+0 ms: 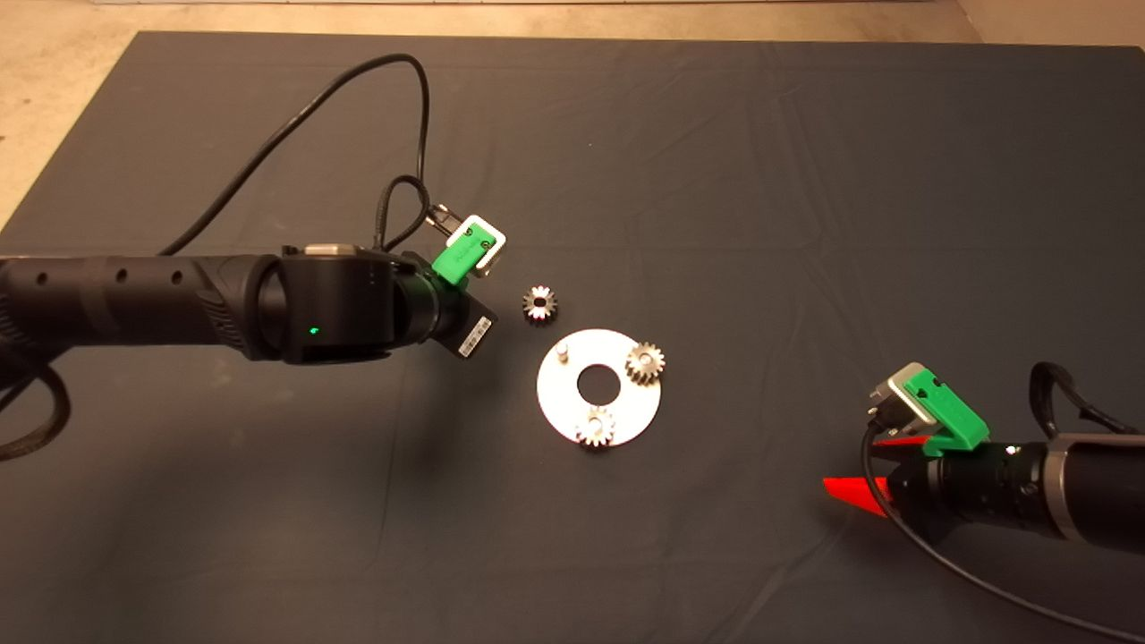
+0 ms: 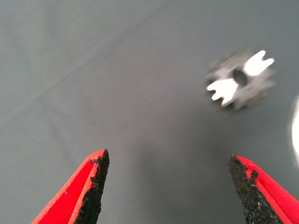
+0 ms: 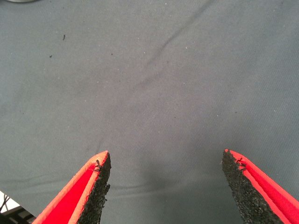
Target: Install three planetary gears onto the carrier pins
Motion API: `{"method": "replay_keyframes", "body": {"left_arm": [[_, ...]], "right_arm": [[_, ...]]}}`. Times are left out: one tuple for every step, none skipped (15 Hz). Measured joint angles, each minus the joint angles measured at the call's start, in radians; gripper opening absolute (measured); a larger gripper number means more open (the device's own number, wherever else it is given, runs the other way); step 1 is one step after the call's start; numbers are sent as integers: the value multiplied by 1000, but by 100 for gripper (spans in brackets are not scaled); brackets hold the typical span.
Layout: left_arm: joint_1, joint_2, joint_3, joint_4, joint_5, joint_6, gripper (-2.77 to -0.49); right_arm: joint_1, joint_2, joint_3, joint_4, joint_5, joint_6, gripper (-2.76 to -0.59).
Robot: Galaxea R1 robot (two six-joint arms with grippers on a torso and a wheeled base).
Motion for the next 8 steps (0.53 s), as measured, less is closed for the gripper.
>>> {"method": "replay_keyframes", "body": {"left_arm": [[0,4,-13,0,-31,-8,-148],[0,7,-32,0,-61,-20,-148],[0,16,-53,0,-85,-25,-148],[0,30,-68,0,-95,-29,-148],[0,40,-74,0,-97,-30,-148],[0,48,-74,0,-106,-31,-148],[0,54,-74,0,-110,-31,-148],[0,58,-74,0,-110,-32,-148]], "right_arm": [[1,0,0,2,0,0,-160],[11,0,0,6,0,0,-160],[26,-1,0,7,0,0,-160],[30,-1,0,7,1,0,-160],[29,-1,0,7,1,0,-160],[29,-3,0,7,0,0,-160],[28,-6,0,7,0,0,-160],[28,-8,0,7,-1,0,-160]]}}
